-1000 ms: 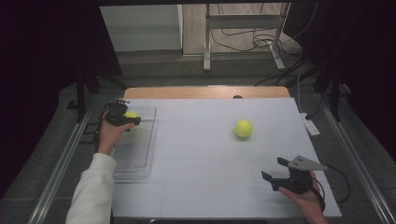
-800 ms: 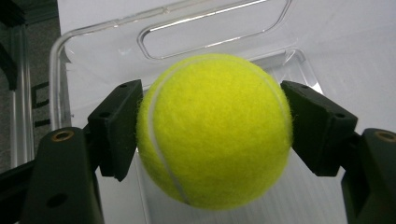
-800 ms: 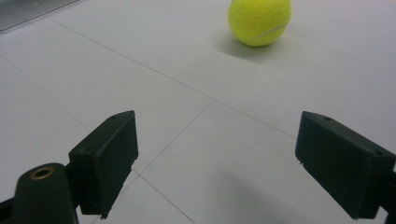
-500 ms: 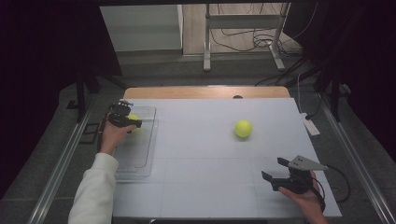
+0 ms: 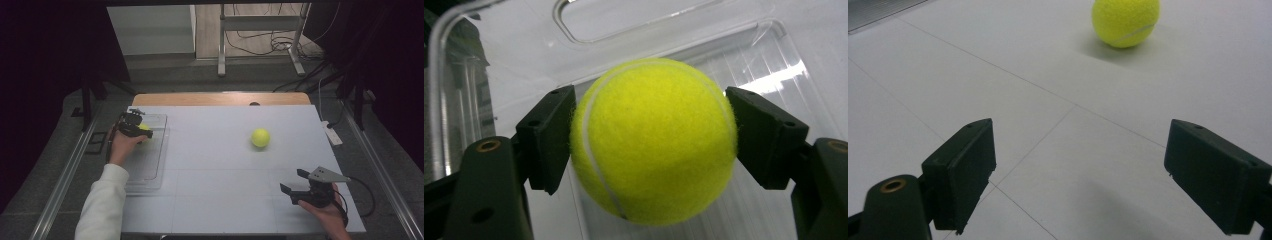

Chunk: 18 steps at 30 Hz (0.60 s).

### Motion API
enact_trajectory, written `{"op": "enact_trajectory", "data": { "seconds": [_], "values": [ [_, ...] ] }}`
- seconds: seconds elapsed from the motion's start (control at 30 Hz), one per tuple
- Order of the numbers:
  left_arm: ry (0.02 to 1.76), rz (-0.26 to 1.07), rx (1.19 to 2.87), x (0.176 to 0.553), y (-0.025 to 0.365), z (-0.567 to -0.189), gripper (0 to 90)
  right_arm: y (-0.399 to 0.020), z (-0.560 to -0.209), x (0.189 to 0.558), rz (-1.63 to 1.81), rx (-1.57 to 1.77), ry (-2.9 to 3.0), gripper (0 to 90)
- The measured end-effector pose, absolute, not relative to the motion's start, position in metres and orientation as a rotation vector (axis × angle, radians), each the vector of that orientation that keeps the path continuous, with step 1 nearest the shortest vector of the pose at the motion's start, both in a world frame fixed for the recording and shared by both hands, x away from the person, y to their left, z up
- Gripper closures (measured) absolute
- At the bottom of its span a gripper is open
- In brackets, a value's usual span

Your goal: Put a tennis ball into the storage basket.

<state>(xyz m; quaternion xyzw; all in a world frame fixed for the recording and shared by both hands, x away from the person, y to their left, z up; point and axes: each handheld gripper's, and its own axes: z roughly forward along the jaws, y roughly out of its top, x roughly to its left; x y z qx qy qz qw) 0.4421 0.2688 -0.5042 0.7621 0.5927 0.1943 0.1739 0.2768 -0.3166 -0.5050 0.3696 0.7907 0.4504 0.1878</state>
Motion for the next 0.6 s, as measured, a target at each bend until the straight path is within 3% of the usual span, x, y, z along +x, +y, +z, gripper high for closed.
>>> {"op": "enact_trajectory", "data": {
  "seconds": [0.6],
  "values": [
    [1.610,0.575,2.085,0.430,0.265,-0.486,16.7,-0.317,-0.504,0.276,1.272,1.042,2.223,13.7]
  ]
}}
